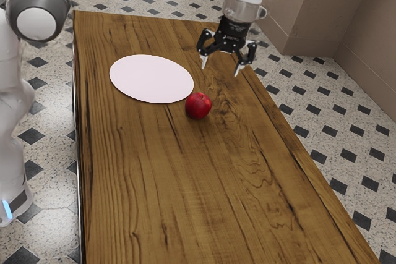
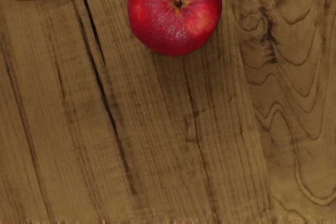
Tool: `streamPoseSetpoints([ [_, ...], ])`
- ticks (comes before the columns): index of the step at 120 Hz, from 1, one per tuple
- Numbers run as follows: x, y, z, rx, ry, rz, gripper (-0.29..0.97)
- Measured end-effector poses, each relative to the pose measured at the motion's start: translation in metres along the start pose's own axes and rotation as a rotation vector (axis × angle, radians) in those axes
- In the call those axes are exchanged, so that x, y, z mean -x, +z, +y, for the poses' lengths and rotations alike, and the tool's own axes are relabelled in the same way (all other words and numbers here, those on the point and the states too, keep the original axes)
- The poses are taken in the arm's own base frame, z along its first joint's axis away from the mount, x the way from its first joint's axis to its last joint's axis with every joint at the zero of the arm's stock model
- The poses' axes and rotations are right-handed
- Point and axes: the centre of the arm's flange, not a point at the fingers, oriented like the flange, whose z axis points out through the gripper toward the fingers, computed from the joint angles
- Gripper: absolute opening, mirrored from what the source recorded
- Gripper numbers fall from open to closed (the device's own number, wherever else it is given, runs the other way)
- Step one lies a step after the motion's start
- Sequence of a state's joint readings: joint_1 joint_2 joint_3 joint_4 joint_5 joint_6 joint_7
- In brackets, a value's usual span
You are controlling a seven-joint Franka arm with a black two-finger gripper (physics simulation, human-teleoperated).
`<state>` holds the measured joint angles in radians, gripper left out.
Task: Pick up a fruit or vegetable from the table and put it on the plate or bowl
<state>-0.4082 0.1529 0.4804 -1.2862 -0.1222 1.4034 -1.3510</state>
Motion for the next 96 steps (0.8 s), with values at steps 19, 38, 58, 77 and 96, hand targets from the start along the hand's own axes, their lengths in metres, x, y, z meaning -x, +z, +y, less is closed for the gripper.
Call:
streamPoseSetpoints([
  [19,-0.013,0.089,-0.081,-0.105,0.208,-0.166,0.68],
  [38,-0.017,0.104,-0.096,-0.038,0.356,-0.182,0.68],
  [58,-0.018,0.116,-0.118,0.015,0.479,-0.204,0.68],
  [77,-0.016,0.116,-0.119,0.047,0.569,-0.194,0.68],
  [96,-0.045,0.117,-0.124,0.067,0.568,-0.183,0.68],
])
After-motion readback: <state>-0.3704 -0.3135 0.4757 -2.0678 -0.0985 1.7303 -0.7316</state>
